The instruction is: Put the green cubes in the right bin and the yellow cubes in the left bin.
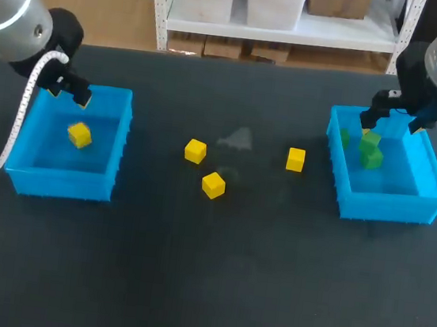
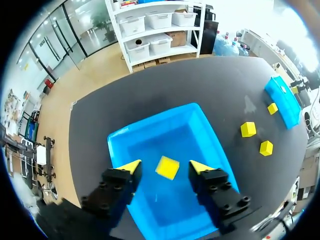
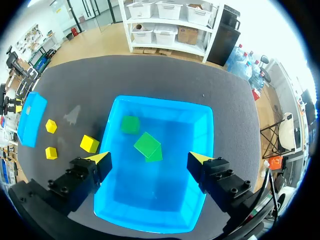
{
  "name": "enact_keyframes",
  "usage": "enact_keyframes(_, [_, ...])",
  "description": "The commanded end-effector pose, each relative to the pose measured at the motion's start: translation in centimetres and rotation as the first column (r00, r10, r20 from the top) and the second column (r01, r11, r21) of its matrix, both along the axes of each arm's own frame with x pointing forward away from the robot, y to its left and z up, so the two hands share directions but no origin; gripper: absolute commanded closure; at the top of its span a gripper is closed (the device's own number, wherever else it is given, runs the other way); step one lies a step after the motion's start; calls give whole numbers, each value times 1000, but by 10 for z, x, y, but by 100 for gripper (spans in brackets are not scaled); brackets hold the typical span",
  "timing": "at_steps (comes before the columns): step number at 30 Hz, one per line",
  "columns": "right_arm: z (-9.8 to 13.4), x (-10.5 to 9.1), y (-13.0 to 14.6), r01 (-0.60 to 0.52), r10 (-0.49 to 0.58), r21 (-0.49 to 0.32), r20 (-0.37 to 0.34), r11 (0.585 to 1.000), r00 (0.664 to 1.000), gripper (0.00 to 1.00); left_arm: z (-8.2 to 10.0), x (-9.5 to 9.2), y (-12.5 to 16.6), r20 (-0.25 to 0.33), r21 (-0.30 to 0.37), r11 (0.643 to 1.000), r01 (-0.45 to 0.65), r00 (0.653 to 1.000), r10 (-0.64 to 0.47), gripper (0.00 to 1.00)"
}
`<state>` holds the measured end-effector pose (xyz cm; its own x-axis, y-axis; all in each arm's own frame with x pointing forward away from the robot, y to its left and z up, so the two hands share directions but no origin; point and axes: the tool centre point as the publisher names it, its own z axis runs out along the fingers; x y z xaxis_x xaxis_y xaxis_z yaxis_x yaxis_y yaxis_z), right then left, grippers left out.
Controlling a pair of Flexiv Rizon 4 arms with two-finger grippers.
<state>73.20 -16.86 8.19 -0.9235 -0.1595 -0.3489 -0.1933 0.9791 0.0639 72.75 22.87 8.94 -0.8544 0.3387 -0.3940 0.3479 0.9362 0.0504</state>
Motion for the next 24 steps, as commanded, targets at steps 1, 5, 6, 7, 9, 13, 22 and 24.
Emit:
enact_keyframes(1, [0,-2,0,2,-2,-1,5,1000,1000,0,8,3,-4,23,-25,1000,16,1000,-15,0])
enact_keyframes(5, [0,-2,0,2,-2,-1,5,1000,1000,0,23,13,-20,60,-95,995,17,998,-12,0])
enact_keyframes(6, [0,-2,0,2,-2,-1,5,1000,1000,0,25,14,-24,65,-100,995,26,998,-19,0])
enact_keyframes(7, [0,-2,0,2,-2,-1,5,1000,1000,0,28,16,-28,67,-104,994,29,998,-23,0])
enact_keyframes(9, [0,-2,0,2,-2,-1,5,1000,1000,0,32,18,-38,76,-113,992,52,996,-44,0])
enact_keyframes(13, [0,-2,0,2,-2,-1,5,1000,1000,0,37,19,-60,88,-131,985,109,991,-98,0])
enact_keyframes(22, [0,-2,0,2,-2,-1,5,1000,1000,0,43,14,-118,87,-168,956,238,970,-226,0])
enact_keyframes(24, [0,-2,0,2,-2,-1,5,1000,1000,0,43,13,-128,79,-171,952,255,966,-245,0])
